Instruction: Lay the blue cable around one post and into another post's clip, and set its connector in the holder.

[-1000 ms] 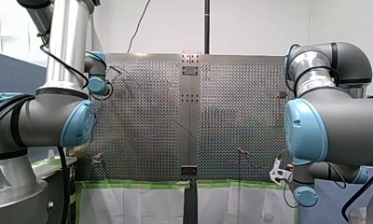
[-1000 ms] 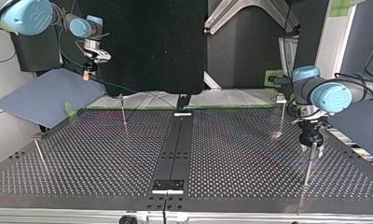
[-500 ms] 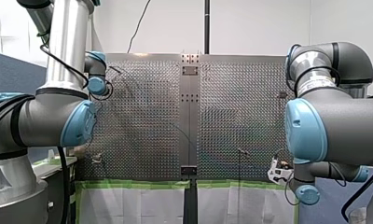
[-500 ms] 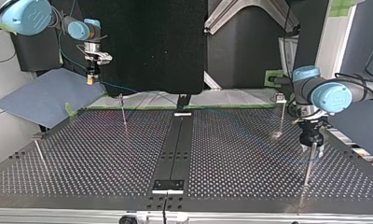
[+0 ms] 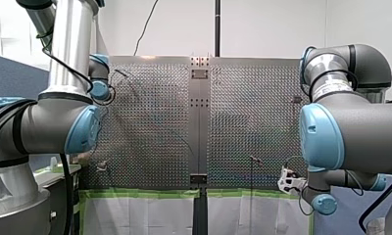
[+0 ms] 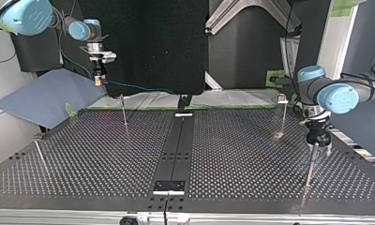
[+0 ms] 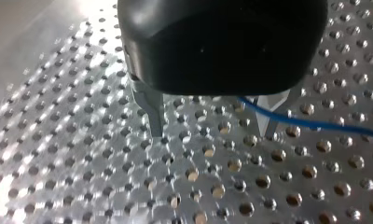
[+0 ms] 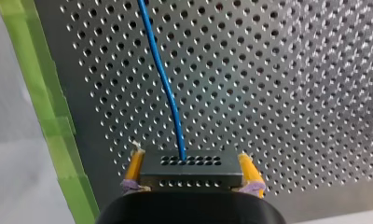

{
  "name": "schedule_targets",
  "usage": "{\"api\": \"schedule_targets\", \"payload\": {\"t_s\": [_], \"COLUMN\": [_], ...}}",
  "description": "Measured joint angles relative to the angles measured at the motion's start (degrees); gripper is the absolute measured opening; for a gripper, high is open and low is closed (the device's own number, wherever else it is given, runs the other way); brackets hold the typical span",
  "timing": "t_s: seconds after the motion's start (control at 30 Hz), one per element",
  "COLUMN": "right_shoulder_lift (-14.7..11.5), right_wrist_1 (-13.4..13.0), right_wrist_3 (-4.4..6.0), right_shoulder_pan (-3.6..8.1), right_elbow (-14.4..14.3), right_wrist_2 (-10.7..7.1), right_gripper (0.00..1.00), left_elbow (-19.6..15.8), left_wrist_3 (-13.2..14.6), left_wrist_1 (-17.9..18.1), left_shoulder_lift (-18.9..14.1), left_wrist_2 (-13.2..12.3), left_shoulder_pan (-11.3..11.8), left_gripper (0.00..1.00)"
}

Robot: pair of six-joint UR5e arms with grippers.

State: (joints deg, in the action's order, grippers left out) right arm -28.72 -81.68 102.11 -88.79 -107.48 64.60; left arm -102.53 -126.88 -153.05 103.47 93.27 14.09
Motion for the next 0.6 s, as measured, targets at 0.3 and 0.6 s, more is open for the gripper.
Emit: {"api": "schedule_targets", "payload": {"t_s": [0.3,0.6], "right_shoulder_lift": [0.01,0.01], "right_wrist_1": [0.28,0.65], "right_wrist_3": [0.01,-0.13], "right_shoulder_pan": [-0.35,-0.62], "right_elbow": [0.01,-0.01], "right_wrist_2": [-2.93,-3.06], "right_gripper": [0.0,0.0], "left_elbow": [-1.89,-2.37], "left_wrist_3": [-4.25,-6.92], "left_wrist_1": [0.19,-0.06], "left_shoulder_lift": [3.72,4.76], "left_wrist_2": [-0.95,-2.07], "left_shoulder_pan": [0.7,1.05], "left_gripper": [0.98,0.98]}}
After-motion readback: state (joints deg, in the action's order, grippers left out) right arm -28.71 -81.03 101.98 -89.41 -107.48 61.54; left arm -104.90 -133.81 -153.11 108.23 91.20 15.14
